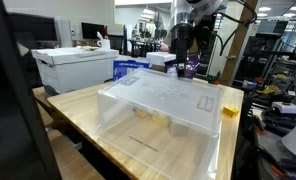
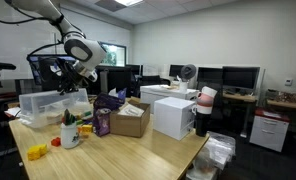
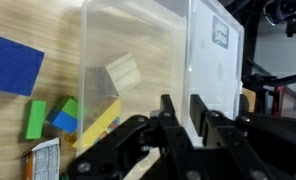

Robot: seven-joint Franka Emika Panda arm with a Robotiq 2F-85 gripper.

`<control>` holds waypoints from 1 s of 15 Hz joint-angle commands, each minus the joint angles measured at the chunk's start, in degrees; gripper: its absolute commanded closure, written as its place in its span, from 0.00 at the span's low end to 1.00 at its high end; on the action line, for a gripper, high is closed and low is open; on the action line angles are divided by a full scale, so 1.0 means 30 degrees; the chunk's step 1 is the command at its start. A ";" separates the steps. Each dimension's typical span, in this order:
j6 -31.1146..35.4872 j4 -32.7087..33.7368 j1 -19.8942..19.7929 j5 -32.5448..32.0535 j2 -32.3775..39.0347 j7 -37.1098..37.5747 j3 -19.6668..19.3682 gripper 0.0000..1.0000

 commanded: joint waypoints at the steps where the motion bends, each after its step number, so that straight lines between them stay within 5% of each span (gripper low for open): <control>1: -0.1378 -0.0035 -0.0526 0.0886 0.0357 -0.1439 -0.0104 0.93; 15: -0.2415 0.0240 -0.1004 0.0620 -0.0540 -0.0832 -0.0673 0.93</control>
